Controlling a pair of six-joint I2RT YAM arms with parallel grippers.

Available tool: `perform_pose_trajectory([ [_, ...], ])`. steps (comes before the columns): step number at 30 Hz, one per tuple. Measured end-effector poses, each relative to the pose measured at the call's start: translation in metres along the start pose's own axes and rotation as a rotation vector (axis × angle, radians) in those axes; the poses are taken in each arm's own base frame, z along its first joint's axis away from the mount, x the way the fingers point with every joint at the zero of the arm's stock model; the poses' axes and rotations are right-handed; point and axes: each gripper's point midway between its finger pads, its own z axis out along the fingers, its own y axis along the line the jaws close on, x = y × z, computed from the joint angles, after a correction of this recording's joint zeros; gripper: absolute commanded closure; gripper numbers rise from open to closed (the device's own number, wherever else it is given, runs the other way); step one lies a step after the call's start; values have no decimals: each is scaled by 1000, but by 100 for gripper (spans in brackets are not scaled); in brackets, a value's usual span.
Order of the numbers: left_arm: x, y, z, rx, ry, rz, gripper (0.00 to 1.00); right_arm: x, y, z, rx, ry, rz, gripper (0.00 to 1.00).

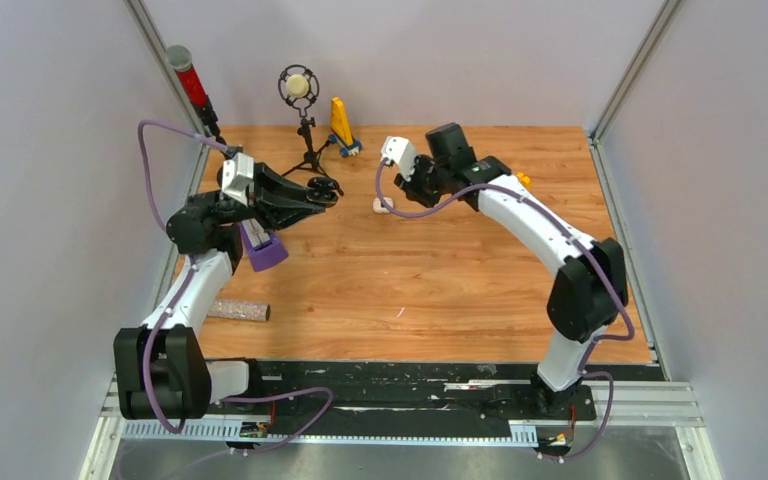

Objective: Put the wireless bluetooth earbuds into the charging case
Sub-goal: Pick up the earbud from the center of the board, then place the earbud in the charging case.

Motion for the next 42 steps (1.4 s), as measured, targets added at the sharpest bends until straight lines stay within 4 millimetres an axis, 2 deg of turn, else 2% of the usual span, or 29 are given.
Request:
perform_pose_trajectory([
  [4, 12, -1, 8, 28, 2, -31, 100, -31, -26, -59, 85, -34, -123, 81],
  [10, 27, -3, 23, 72, 4, -86, 100, -93, -47, -128, 193, -113, -354, 78],
  [13, 35, 2, 29, 63, -2, -122, 100, -120, -42, -157, 241, -140, -487, 78],
  [16, 45, 11, 33, 36, -9, -171, 100, -141, -22, -173, 248, -149, -612, 78],
  [20, 55, 21, 37, -4, -15, -219, 100, -156, 8, -175, 221, -138, -744, 78],
  [29, 64, 33, 41, -64, -18, -246, 100, -151, 52, -156, 123, -30, -924, 78],
  [36, 75, 41, 40, -102, 4, -249, 100, -139, 65, -149, 76, 35, -994, 77],
  [42, 97, 44, 39, -126, 60, -277, 100, -125, 69, -136, 32, 91, -1021, 78],
])
